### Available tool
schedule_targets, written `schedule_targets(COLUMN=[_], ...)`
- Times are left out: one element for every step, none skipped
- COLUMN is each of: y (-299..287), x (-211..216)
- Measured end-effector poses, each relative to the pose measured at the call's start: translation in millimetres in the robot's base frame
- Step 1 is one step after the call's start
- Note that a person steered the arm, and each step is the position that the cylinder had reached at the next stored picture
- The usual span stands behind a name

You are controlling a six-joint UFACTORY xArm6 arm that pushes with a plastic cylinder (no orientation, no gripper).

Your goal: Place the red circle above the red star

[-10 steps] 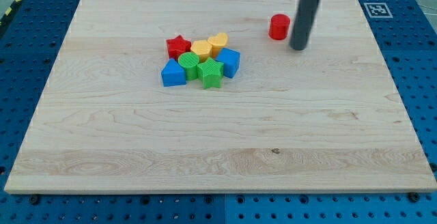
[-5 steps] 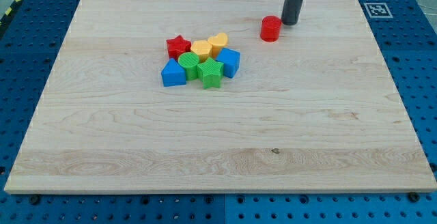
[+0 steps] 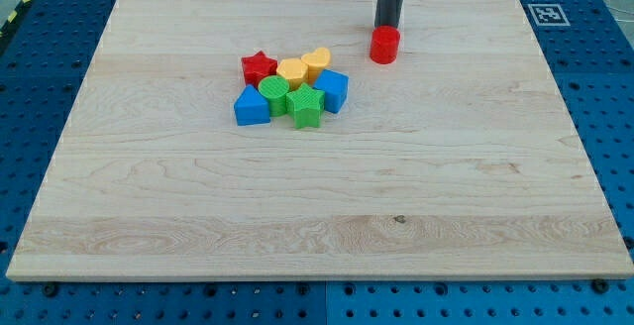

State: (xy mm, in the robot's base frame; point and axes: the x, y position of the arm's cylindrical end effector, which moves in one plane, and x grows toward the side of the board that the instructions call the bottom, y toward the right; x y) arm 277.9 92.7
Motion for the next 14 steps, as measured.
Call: schedule_targets(y=[0.0, 25.6, 28.7, -16.2, -40.8, -19.7, -24.4, -77.4, -81.5, -90.4, -96.9, -105.4, -119.6, -138.2], x=[-13.1, 2.9, 55.0, 56.5, 45.7, 31.5, 18.2, 17.3, 7.0, -32.9, -24.7, -20.3, -20.3, -15.4])
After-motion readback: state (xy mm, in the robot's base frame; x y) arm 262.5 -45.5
